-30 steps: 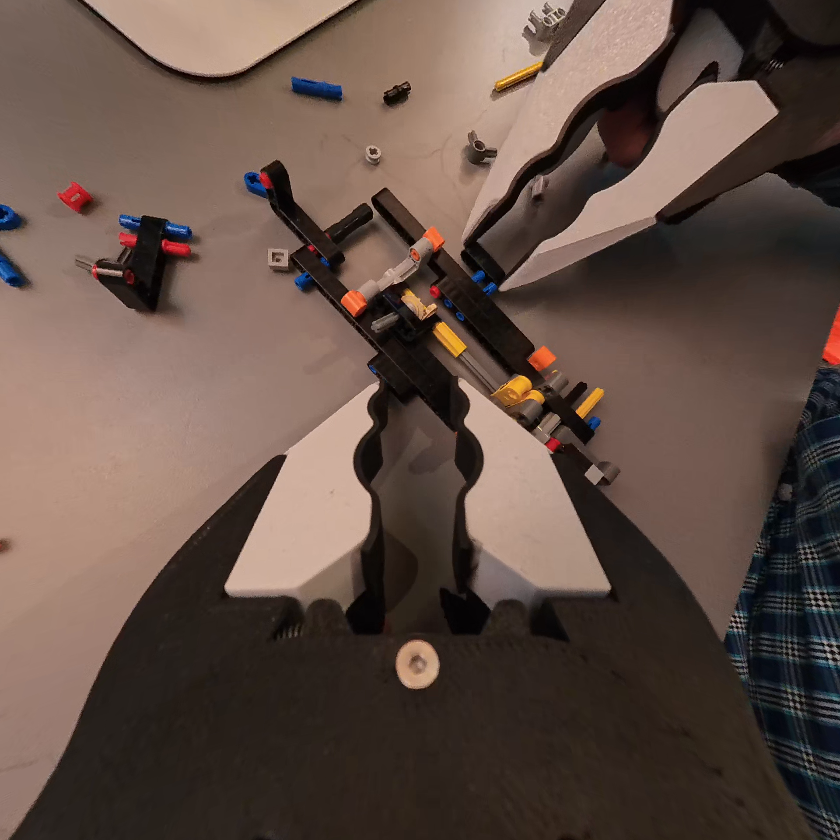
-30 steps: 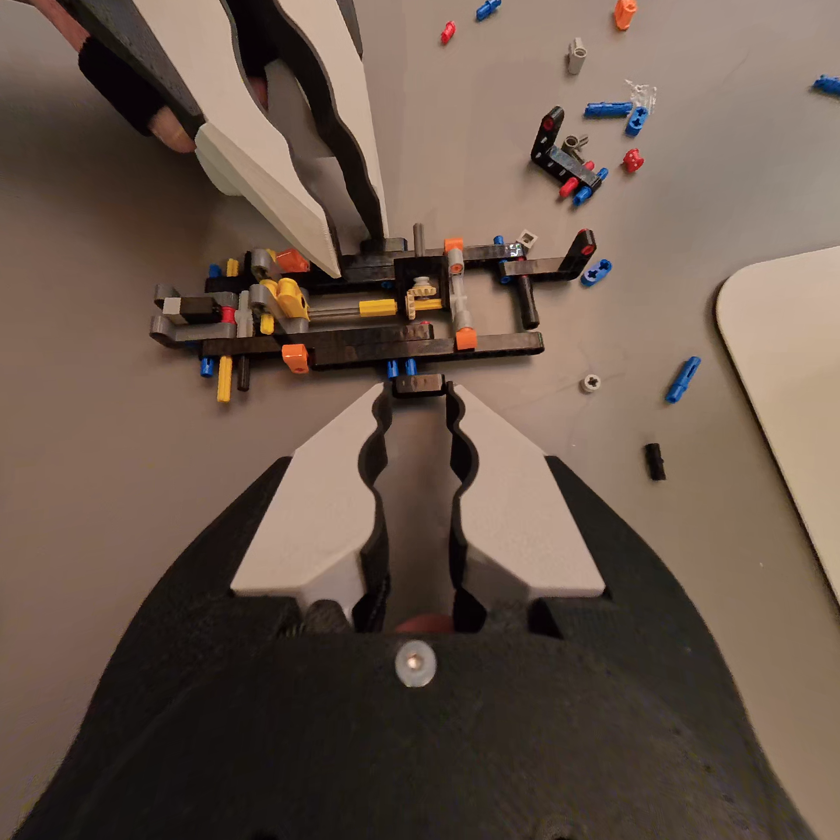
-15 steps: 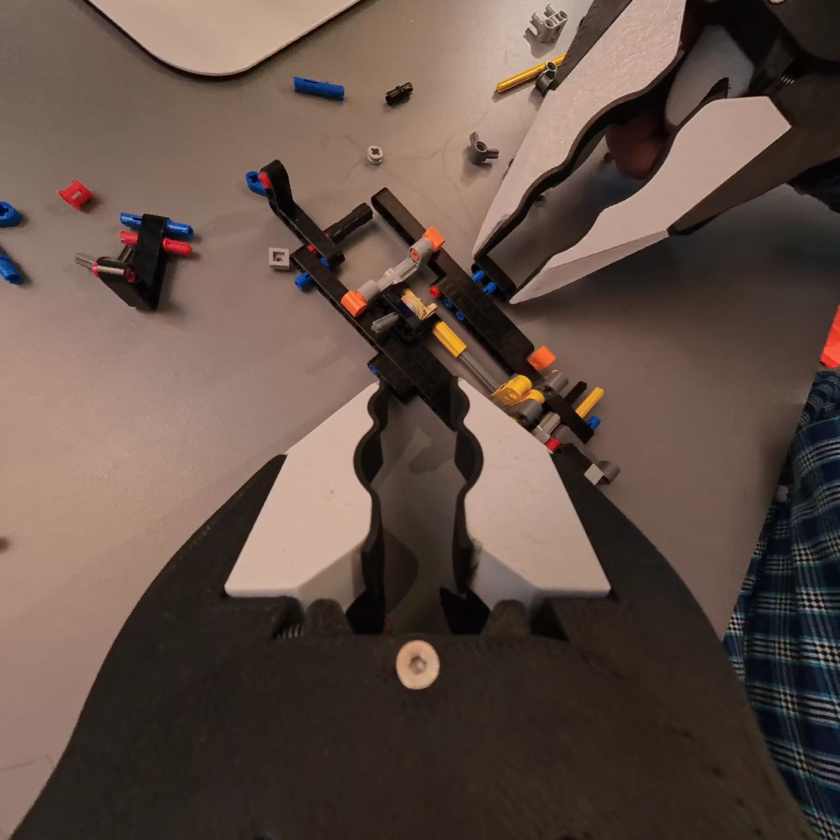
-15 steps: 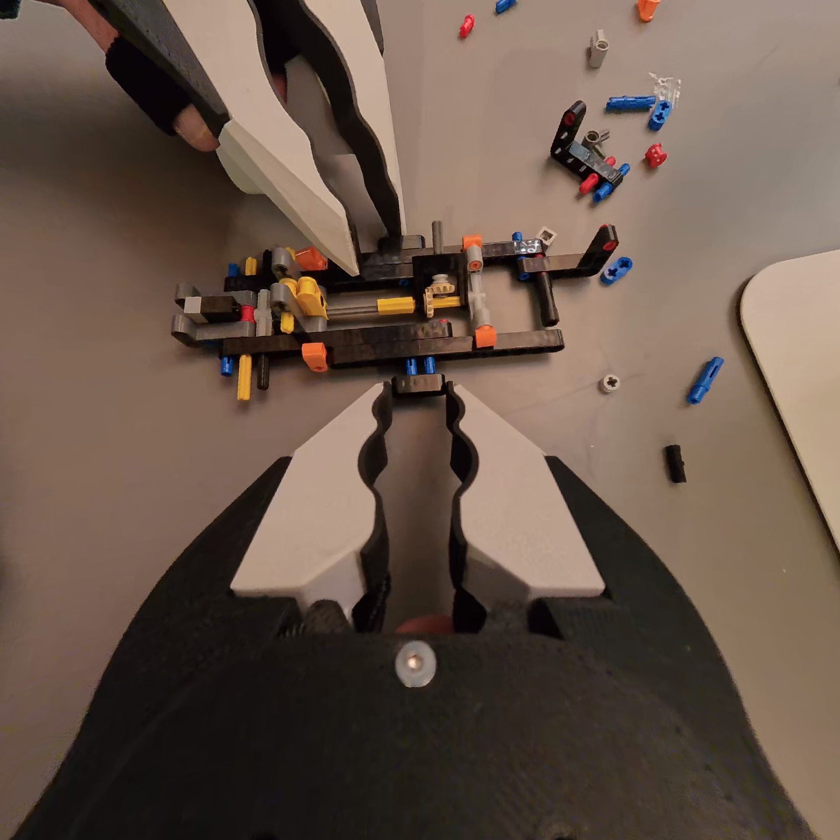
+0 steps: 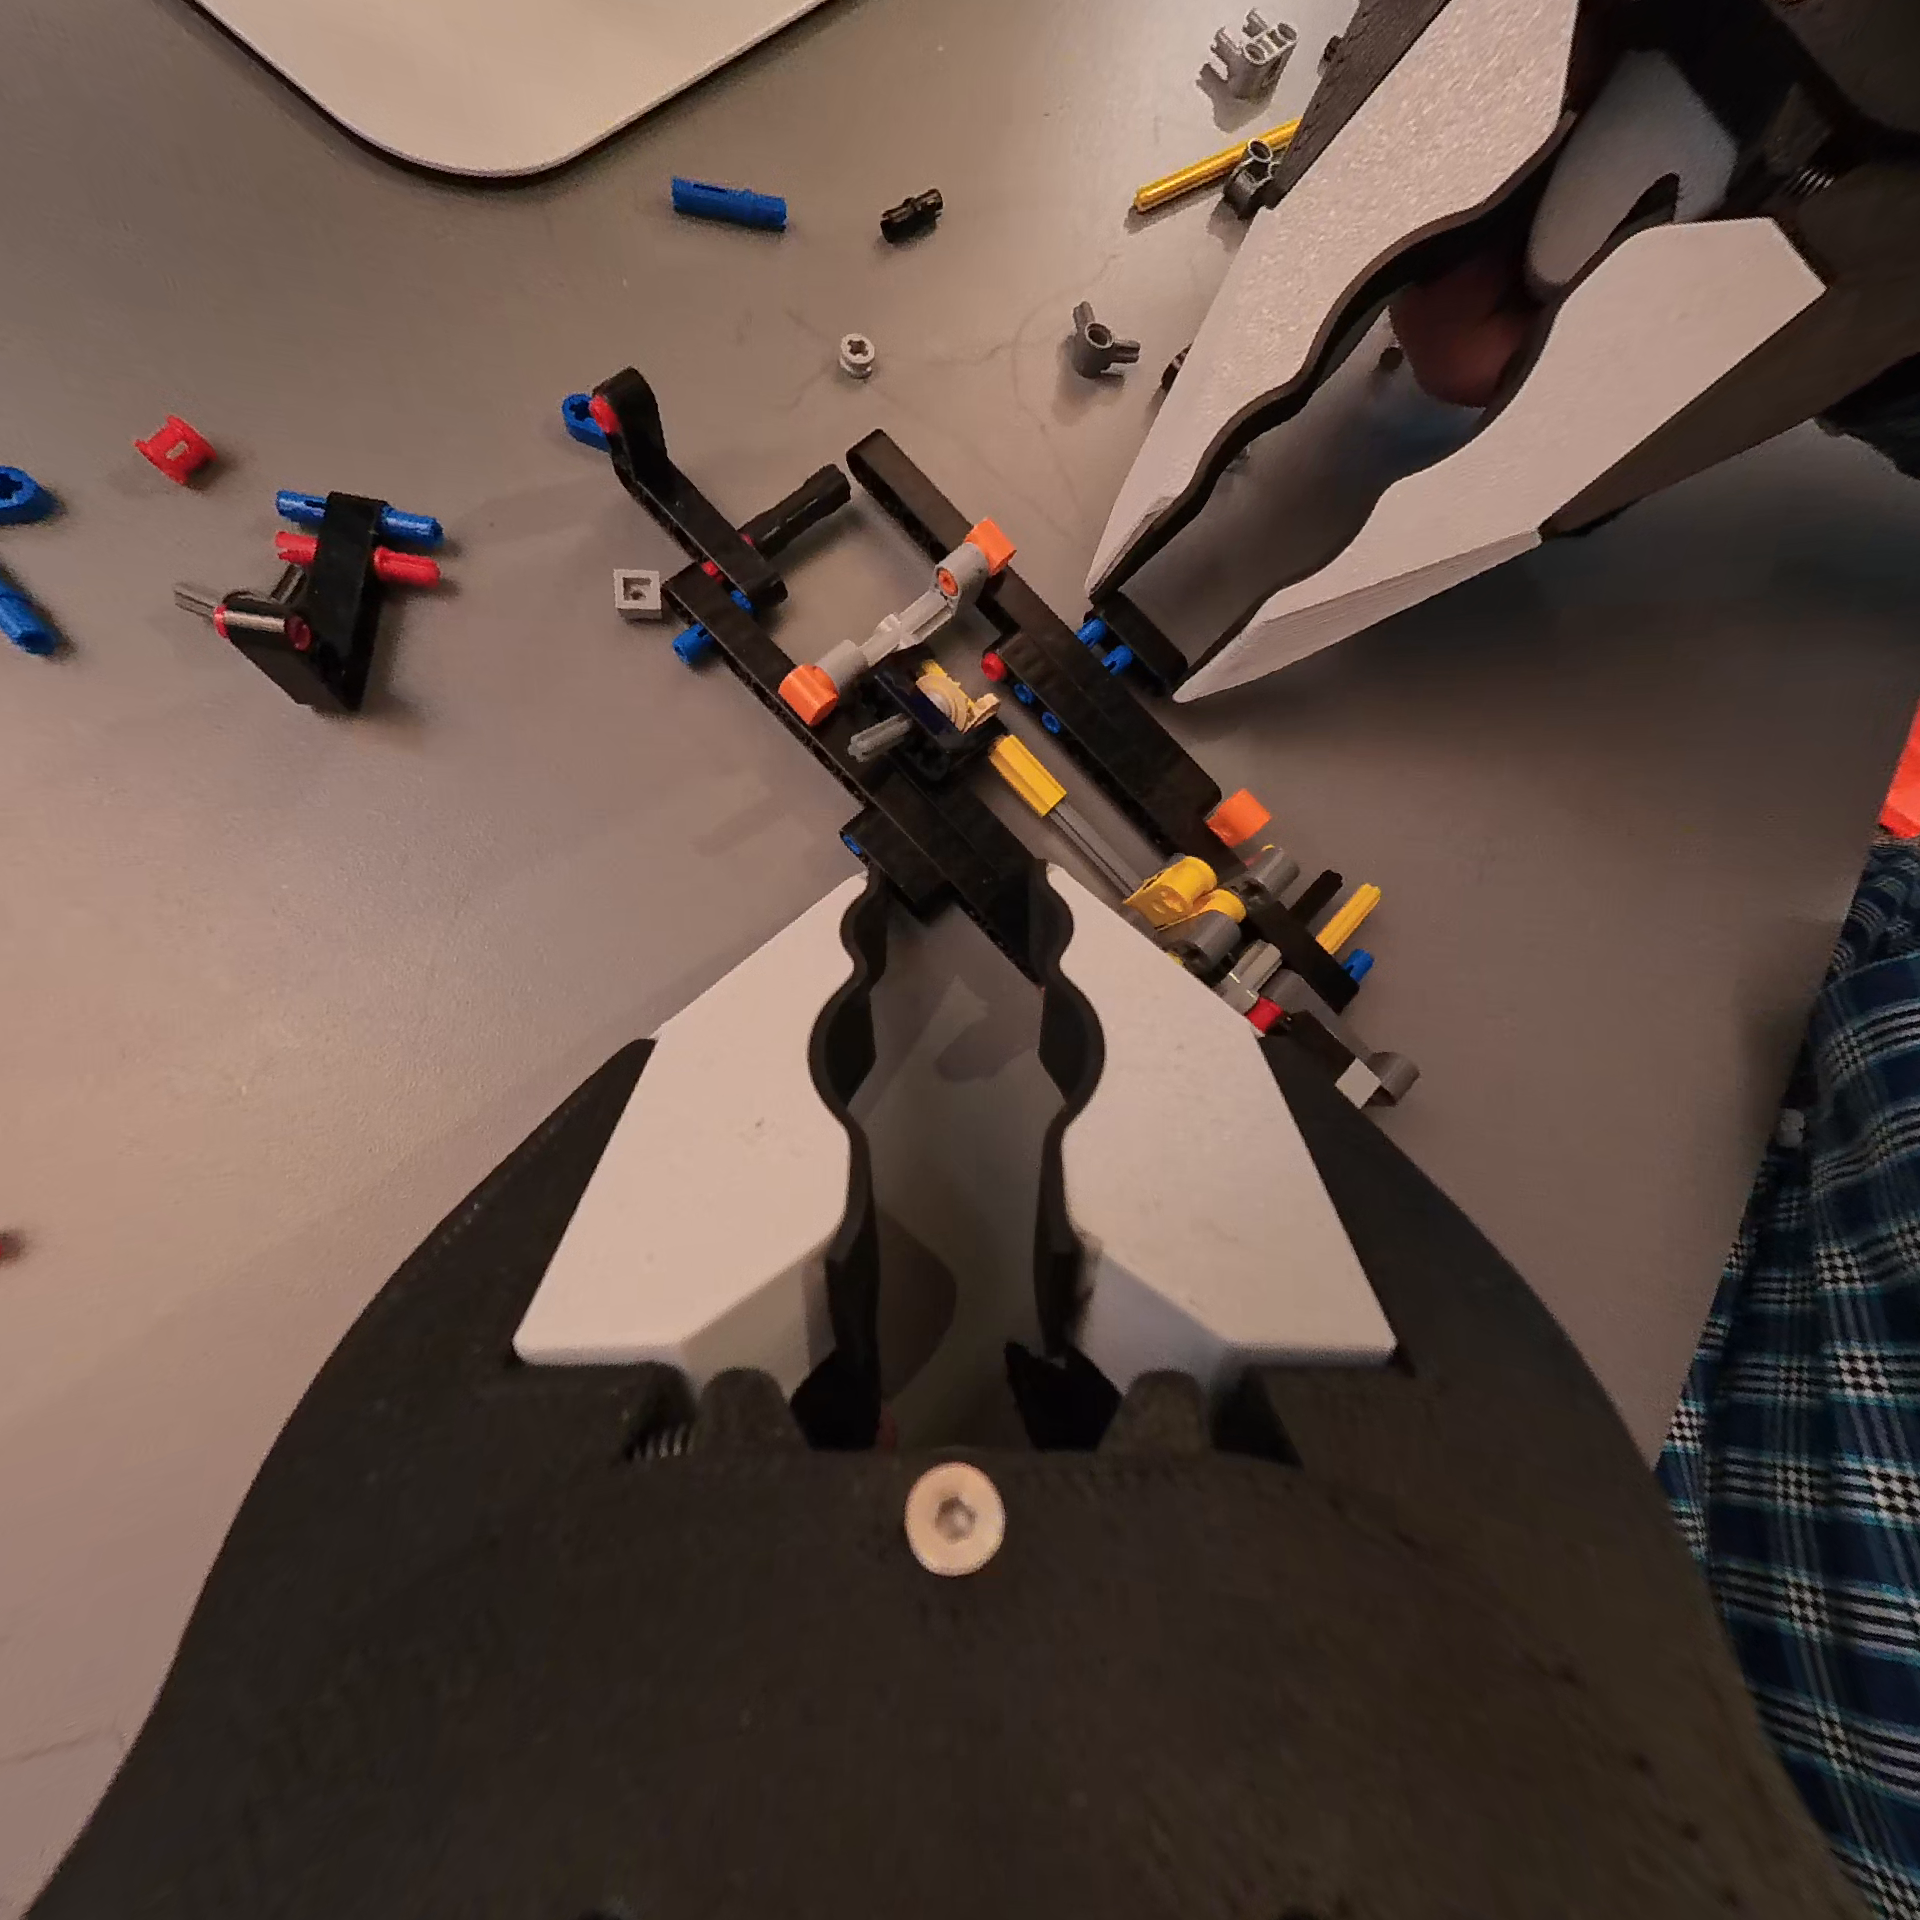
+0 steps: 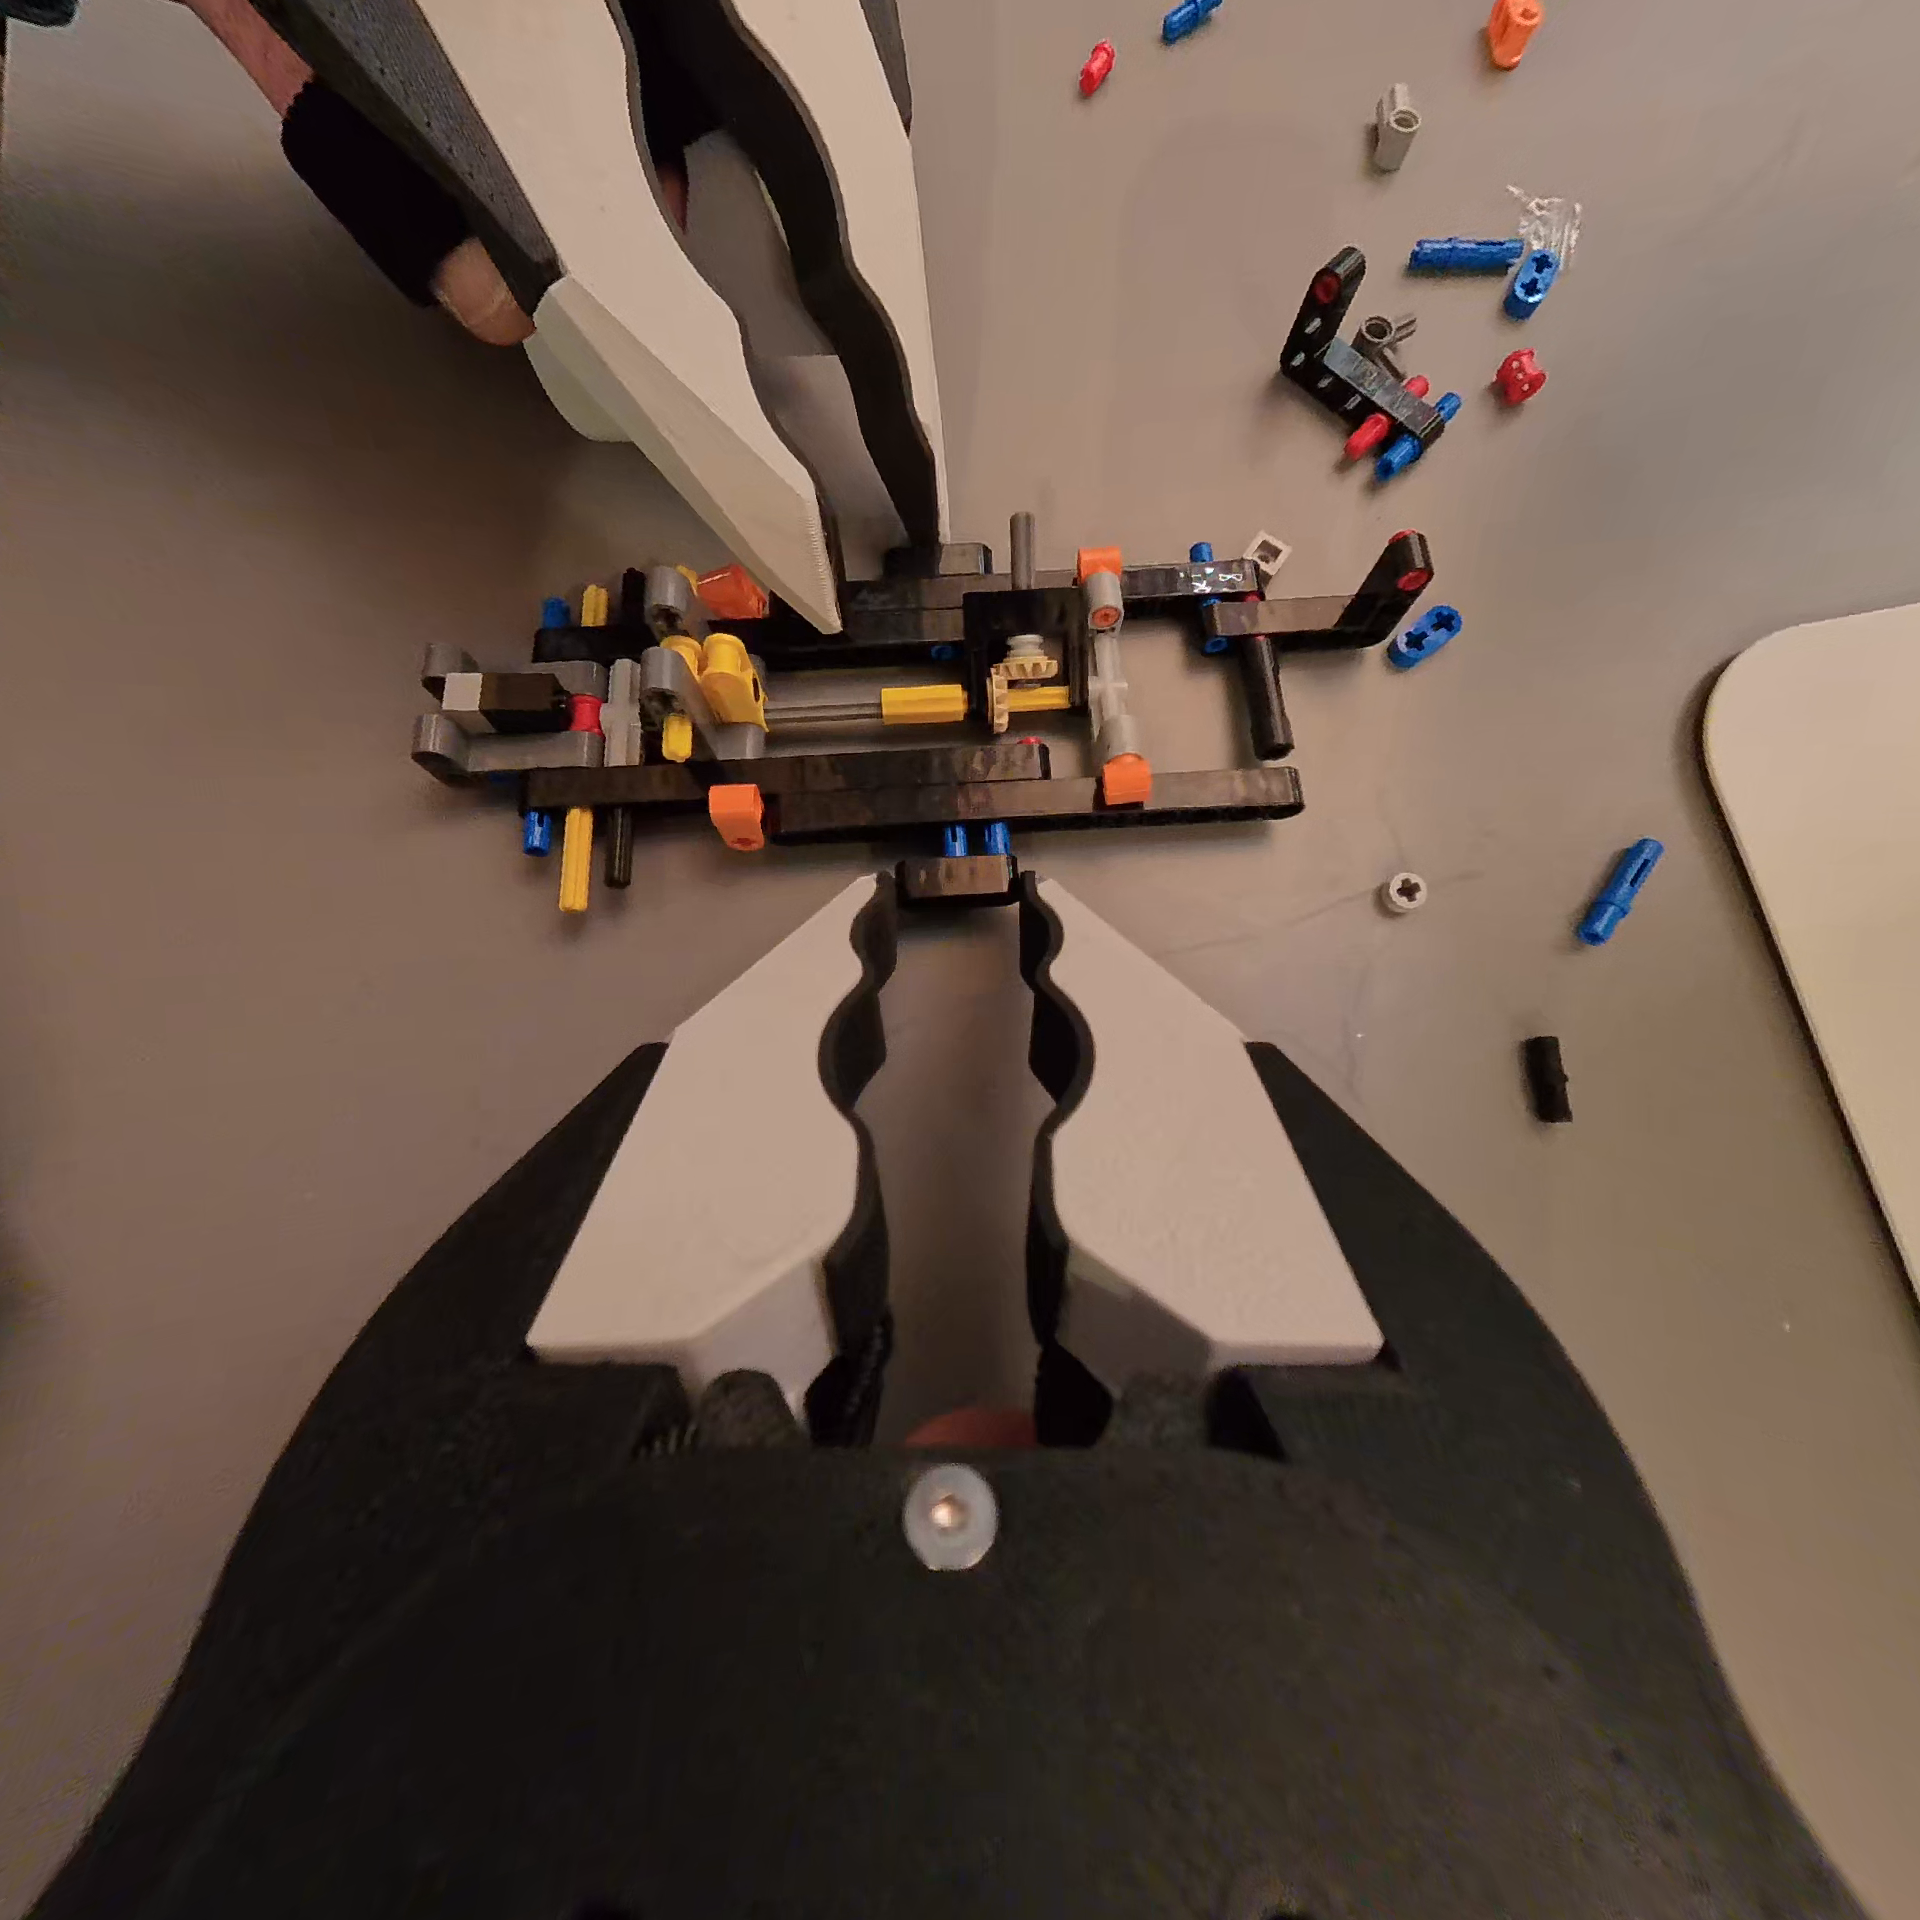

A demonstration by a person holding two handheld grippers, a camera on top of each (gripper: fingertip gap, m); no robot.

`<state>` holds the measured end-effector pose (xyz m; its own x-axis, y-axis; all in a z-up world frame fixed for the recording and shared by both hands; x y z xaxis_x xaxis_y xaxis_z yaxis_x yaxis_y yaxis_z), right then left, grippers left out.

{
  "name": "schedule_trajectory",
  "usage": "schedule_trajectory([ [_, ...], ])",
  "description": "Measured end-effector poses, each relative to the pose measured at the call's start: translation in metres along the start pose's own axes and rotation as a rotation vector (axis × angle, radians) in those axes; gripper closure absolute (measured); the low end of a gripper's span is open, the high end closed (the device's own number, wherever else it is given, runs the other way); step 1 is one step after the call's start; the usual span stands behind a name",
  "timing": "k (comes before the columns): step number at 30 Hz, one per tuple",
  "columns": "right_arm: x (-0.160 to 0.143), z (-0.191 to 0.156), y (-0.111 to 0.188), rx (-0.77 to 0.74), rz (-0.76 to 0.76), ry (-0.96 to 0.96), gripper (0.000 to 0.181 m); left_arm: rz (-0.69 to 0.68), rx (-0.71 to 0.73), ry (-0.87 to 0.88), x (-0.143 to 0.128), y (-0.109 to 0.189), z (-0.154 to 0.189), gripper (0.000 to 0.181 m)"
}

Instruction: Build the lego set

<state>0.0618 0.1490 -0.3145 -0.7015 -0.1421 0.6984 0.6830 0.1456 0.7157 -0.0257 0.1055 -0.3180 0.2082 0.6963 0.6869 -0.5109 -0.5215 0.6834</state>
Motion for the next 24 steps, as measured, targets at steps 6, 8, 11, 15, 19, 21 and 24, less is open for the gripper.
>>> schedule_trajectory([
  [6, -0.0015, 0.0062, 0.0023, -0.015, -0.008, -0.001, 0.161, 0.001, 0.000, 0.001, 0.0000, 0.0001, -0.0001, 0.156],
  [8, 0.0001, 0.0066, 0.0018, -0.019, -0.005, 0.003, 0.161, 0.002, -0.001, 0.002, 0.0002, -0.0002, 0.0000, 0.156],
  [11, 0.0012, 0.0077, -0.0001, -0.026, -0.003, 0.008, 0.161, 0.002, 0.002, 0.003, 0.0005, -0.0001, -0.0009, 0.156],
  [15, 0.0014, 0.0071, -0.0005, -0.018, -0.009, 0.013, 0.161, 0.002, 0.004, 0.003, 0.0007, 0.0000, -0.0014, 0.156],
  [19, 0.0017, 0.0078, -0.0011, -0.019, -0.010, 0.012, 0.161, 0.005, 0.005, 0.007, 0.0009, -0.0002, -0.0019, 0.156],
  [21, 0.0018, 0.0080, -0.0015, -0.018, -0.011, 0.012, 0.161, 0.004, 0.008, 0.004, 0.0008, 0.0000, -0.0021, 0.156],
  [24, 0.0017, 0.0076, -0.0022, -0.020, -0.011, 0.014, 0.161, 0.007, 0.015, 0.003, 0.0010, 0.0006, -0.0024, 0.156],
])
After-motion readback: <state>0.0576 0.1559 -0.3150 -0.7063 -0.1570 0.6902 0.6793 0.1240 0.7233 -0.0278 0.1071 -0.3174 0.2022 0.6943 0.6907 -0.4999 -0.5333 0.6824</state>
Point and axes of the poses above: each gripper's, where its closed fingertips meet, y back along the fingers, x out of its top, z = x × y across the jaws, the point moved 3 cm from there along y, back along the fingers
